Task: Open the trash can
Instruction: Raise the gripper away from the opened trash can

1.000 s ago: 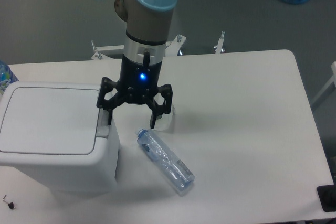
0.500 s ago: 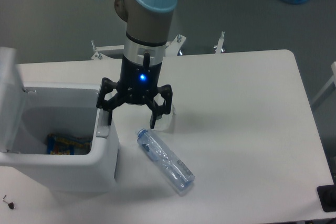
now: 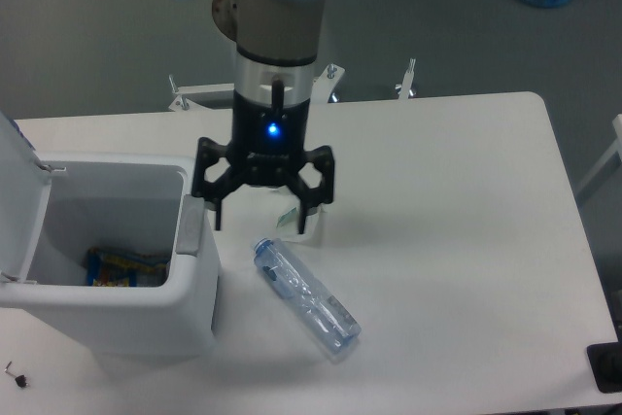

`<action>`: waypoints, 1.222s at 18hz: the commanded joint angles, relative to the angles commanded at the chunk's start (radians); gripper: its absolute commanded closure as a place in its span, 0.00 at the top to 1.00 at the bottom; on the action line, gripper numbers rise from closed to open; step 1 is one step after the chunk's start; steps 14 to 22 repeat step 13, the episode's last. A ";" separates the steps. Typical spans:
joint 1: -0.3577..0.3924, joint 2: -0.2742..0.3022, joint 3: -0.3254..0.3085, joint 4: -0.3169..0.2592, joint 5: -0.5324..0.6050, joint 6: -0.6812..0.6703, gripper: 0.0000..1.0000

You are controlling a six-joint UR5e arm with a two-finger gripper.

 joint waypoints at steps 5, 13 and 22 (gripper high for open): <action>0.063 0.009 0.000 -0.018 0.151 0.153 1.00; 0.193 0.072 -0.020 -0.193 0.226 0.563 1.00; 0.193 0.072 -0.020 -0.193 0.226 0.563 1.00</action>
